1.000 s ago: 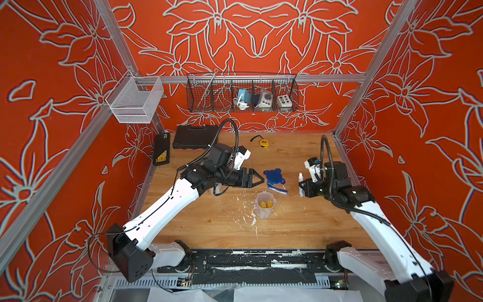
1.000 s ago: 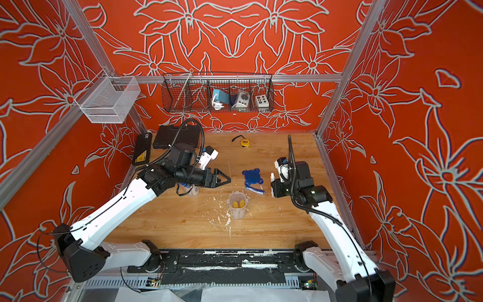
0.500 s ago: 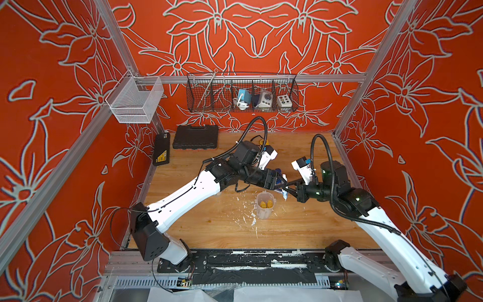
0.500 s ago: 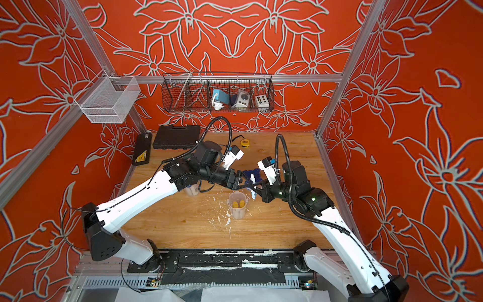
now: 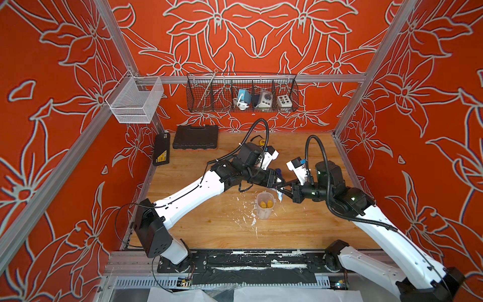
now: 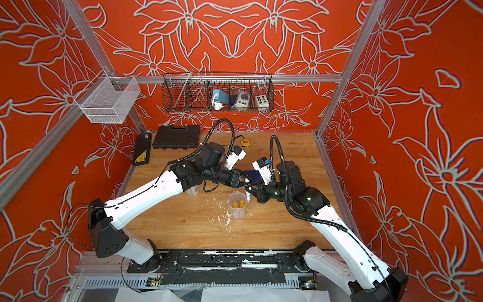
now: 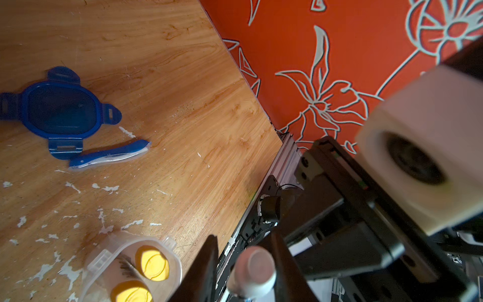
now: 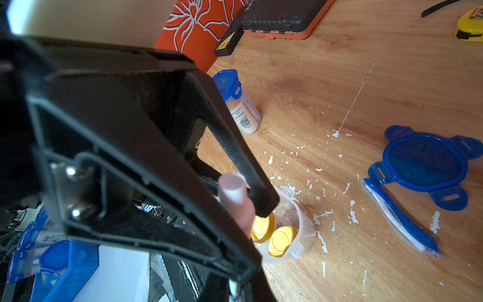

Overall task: Pack away toiletry kits
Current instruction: Place the toiletry item into the container.

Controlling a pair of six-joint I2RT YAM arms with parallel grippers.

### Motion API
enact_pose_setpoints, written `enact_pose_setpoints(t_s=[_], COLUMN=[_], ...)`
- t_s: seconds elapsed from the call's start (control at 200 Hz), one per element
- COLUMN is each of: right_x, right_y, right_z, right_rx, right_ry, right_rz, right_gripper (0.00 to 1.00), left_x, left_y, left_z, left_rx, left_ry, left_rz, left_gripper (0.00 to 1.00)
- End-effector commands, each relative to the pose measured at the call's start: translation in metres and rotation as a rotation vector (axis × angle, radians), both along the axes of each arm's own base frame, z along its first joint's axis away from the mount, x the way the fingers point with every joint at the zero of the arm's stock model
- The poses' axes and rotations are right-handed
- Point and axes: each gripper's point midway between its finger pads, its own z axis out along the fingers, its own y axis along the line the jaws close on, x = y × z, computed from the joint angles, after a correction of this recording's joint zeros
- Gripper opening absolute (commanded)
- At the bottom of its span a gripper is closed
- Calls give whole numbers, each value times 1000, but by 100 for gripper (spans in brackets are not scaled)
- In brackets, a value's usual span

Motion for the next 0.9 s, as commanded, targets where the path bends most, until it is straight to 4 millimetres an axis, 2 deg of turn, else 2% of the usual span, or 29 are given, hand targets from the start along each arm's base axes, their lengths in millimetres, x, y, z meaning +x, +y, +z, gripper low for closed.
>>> enact_pose_setpoints(t_s=[0.0, 0.125, 0.185, 0.31, 0.39, 0.636, 0.761, 0.896], right_x=[-3, -2, -1, 3, 4, 5, 12, 19], right_y=[5, 3, 4, -1, -8, -52, -68, -82], right_z=[20, 19, 19, 19, 16, -6, -20, -27], right_rx=[50, 42, 42, 19, -9, -140, -182, -237], right_ry=[-60, -61, -56, -53, -62, -45, 21, 84], right_rz=[31, 23, 17, -20, -51, -212, -295, -367], right_gripper=[8, 11, 19, 42, 51, 57, 57, 59], left_x=[-4, -4, -5, -7, -9, 5, 16, 21], left_y=[-4, -2, 1, 14, 27, 57, 64, 60], left_z=[-4, -2, -2, -4, -6, -9, -11, -15], left_rx=[-7, 0, 2, 30, 56, 118, 111, 114], left_ry=[-1, -11, -17, -59, -110, -308, -411, -504], left_rz=[-25, -17, -14, 14, 43, 150, 221, 252], left_gripper=[35, 21, 14, 0, 0, 0, 0, 0])
